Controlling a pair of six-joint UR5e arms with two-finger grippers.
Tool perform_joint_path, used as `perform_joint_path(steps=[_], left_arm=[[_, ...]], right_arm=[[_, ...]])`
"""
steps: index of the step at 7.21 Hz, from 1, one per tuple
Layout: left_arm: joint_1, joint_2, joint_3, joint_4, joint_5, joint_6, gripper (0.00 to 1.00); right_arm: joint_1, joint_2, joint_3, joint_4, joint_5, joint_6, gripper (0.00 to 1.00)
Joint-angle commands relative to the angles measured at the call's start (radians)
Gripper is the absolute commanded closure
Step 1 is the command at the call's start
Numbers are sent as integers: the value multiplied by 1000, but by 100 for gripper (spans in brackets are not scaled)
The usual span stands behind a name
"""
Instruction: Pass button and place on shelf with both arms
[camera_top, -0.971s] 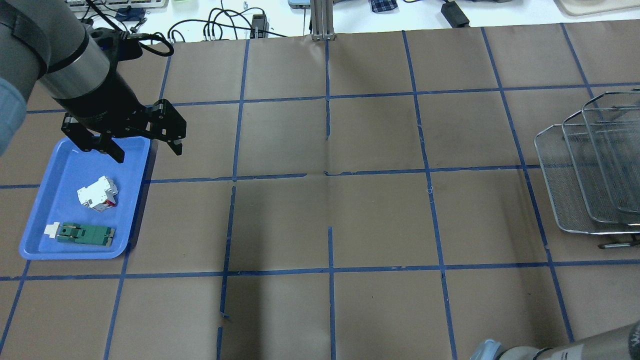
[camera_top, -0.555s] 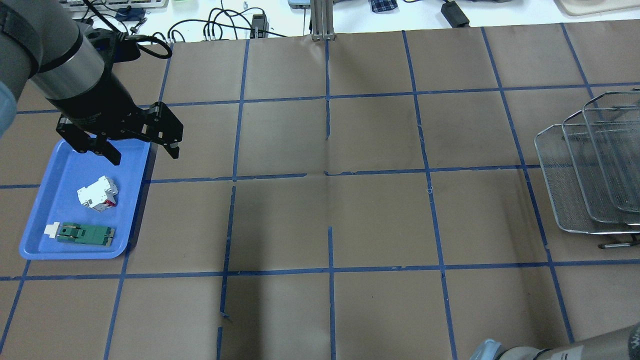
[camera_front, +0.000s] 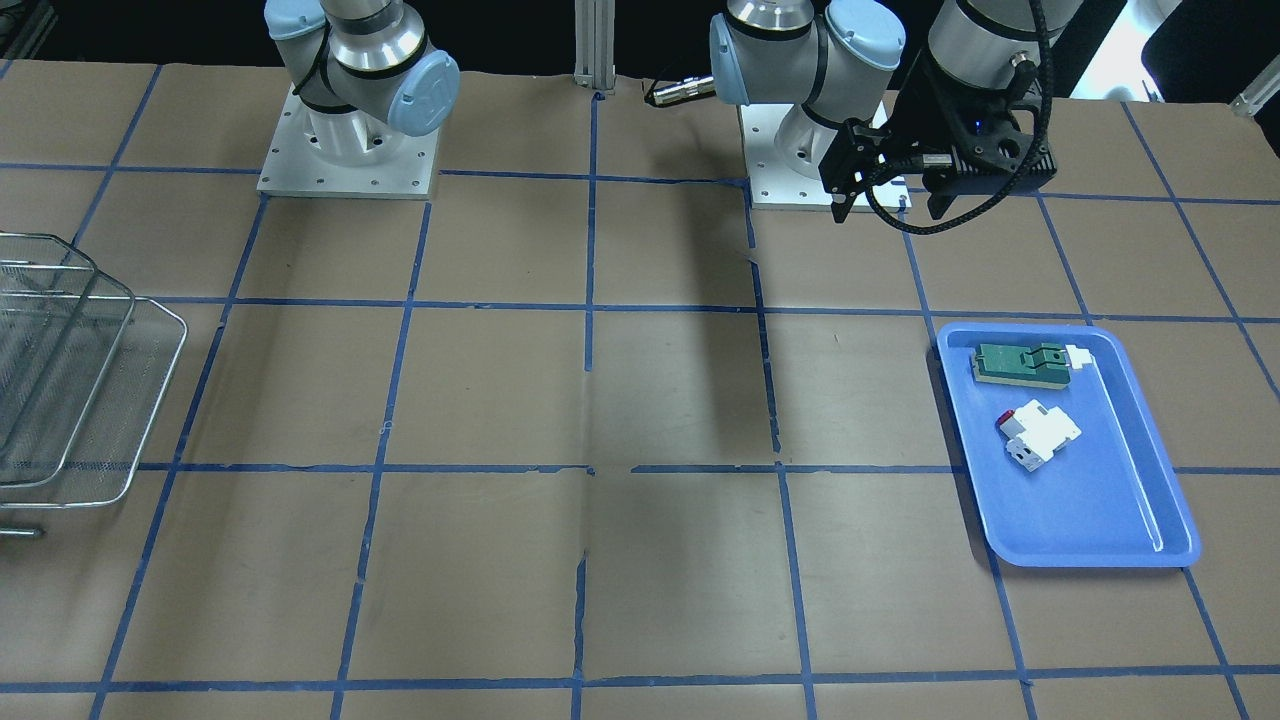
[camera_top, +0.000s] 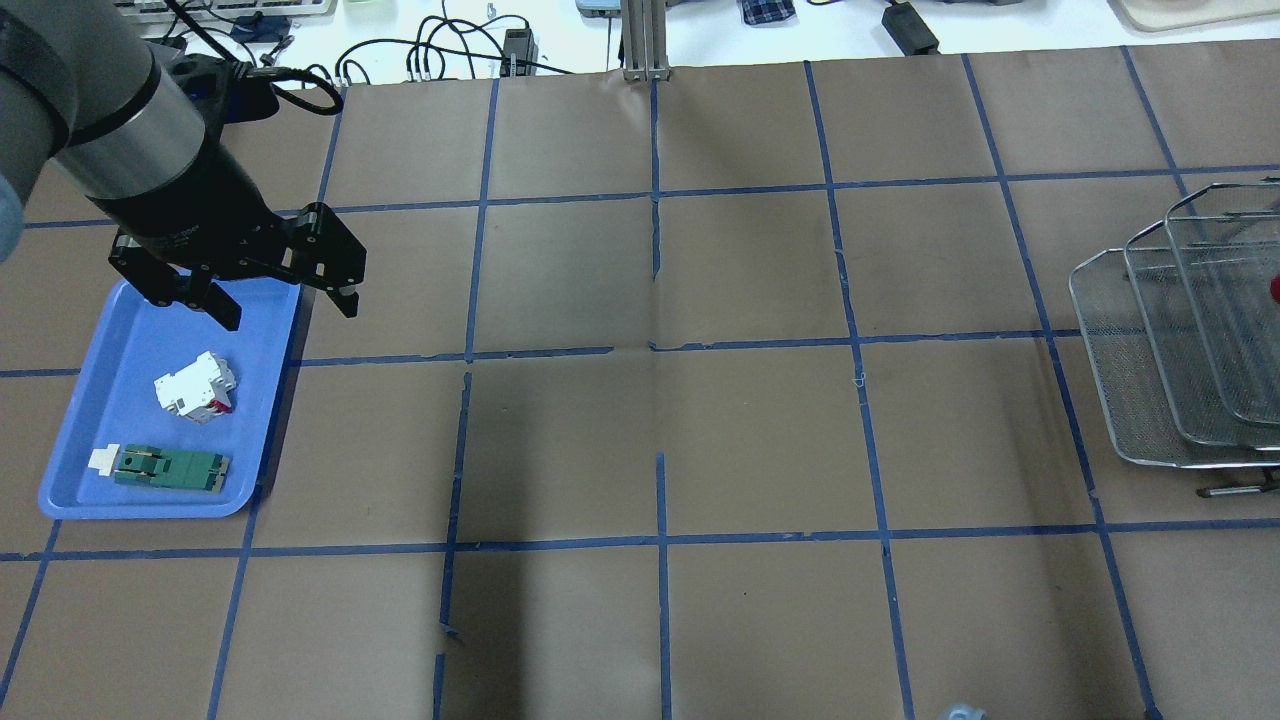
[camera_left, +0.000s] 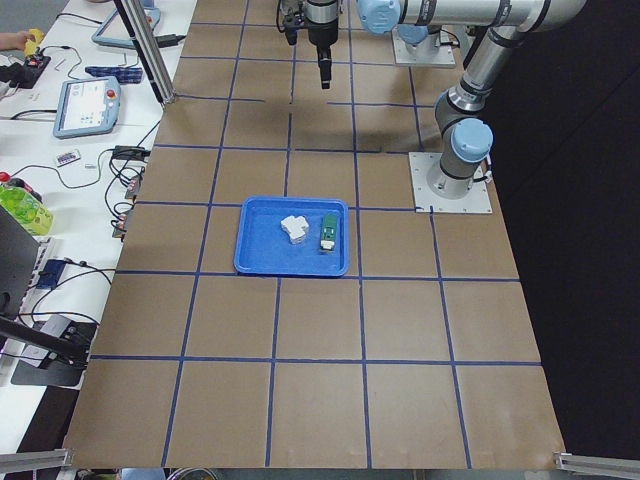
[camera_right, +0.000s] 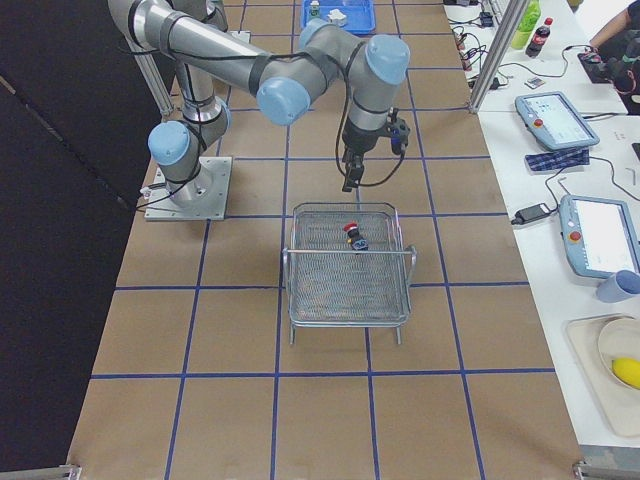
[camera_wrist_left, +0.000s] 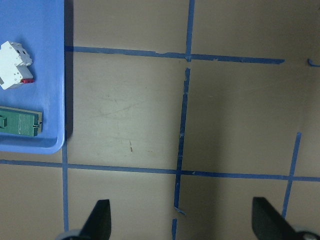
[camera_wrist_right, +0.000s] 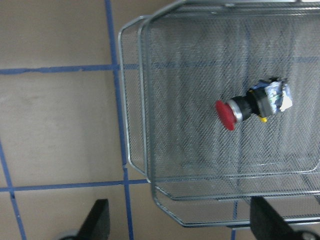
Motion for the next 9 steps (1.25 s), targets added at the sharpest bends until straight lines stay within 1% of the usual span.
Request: perform_joint_path(steps=[1, 2, 3, 4, 5, 6, 7, 9], left_arm=[[0, 9, -3, 0, -1, 0, 0], [0, 10, -3, -1, 1, 0, 0], [0, 12, -4, 0, 2, 0, 0], [0, 13, -12, 0, 2, 0, 0], [0, 13, -7, 0, 4, 0, 0], [0, 13, -9, 0, 2, 0, 0], [0, 13, -10, 0, 4, 0, 0], [0, 13, -15, 2, 5, 0, 0]], right_arm=[[222, -90, 2, 50, 38, 105, 0], [340, -125, 10, 48, 40, 247, 0], [461, -136, 18, 42, 40, 386, 0], [532, -134, 16, 41, 43, 517, 0], [578, -131, 19, 30, 43, 597, 0], [588, -128, 36, -40, 64, 630, 0], [590, -136, 80, -85, 75, 630, 0], [590, -151, 108, -97, 94, 631, 2]])
